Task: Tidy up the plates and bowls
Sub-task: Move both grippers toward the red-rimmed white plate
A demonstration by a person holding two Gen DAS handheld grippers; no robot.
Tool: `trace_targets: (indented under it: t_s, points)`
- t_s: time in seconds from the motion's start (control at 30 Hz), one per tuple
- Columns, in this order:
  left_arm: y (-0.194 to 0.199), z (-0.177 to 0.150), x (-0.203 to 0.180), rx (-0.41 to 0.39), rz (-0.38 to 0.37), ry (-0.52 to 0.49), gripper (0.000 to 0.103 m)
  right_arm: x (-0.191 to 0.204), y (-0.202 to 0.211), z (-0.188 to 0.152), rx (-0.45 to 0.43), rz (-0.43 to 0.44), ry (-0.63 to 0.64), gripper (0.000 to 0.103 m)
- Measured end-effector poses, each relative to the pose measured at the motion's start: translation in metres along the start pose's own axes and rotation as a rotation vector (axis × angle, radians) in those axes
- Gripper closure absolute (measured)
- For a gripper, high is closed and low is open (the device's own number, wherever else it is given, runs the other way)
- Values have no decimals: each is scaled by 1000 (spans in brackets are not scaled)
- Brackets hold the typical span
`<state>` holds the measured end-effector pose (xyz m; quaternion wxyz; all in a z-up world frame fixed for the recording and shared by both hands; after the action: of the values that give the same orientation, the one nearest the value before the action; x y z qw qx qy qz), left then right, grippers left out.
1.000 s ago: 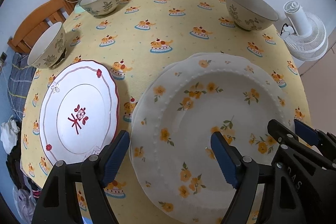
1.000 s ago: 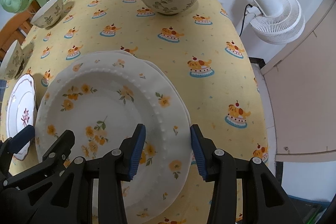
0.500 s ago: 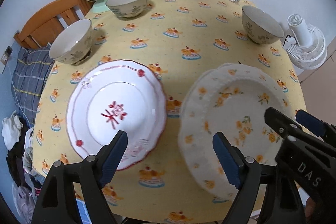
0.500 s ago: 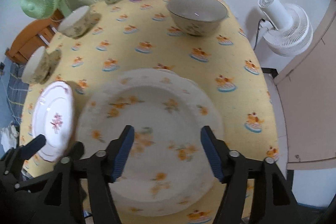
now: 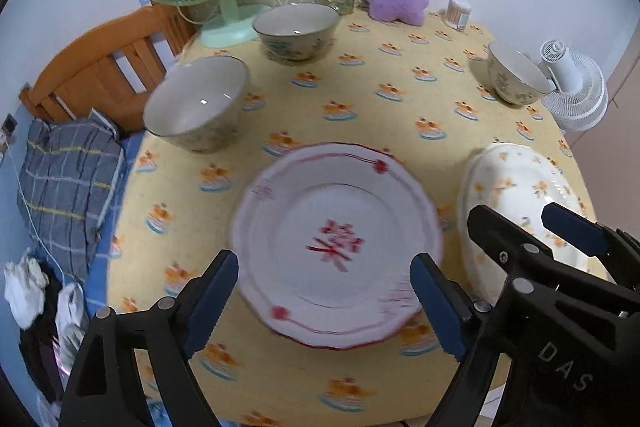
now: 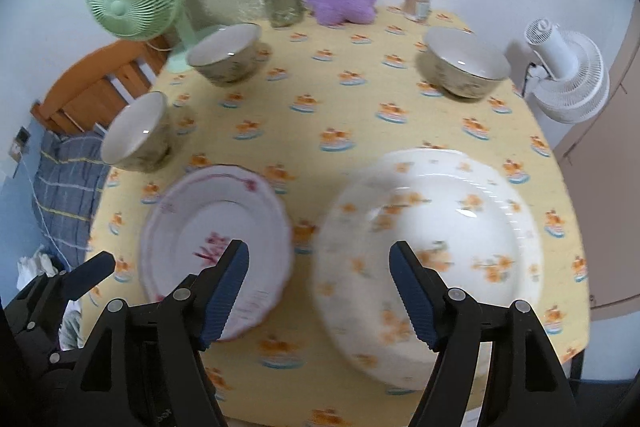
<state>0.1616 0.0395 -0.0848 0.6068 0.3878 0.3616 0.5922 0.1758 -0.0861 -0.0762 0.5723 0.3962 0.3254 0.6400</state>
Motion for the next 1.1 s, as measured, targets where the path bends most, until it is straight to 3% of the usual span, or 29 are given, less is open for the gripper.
trace_targets:
  t_s: [0.37, 0.77, 1.1]
  points:
    - [-27, 7, 46, -21, -11, -41, 14, 52, -32, 2, -8, -47, -28, 27]
    - [-82, 17, 51, 53, 7, 16, 17, 50, -93, 16, 61, -52, -3, 27]
    - [-100, 19, 45, 100, 7, 43, 26, 45, -117, 27, 98, -50, 44, 28]
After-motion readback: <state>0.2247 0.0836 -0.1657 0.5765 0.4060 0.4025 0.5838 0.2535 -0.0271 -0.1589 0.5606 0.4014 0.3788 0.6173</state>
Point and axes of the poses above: each gripper's, at about its wrist camera, not at the fingertips, and y roughly against the way its jaws point, x to its left, z to its top, the point moved 5 cm from there along -y, roughly the way its jaws point, and after that the axes turned 1 degree about x, right-handed, at the moved point
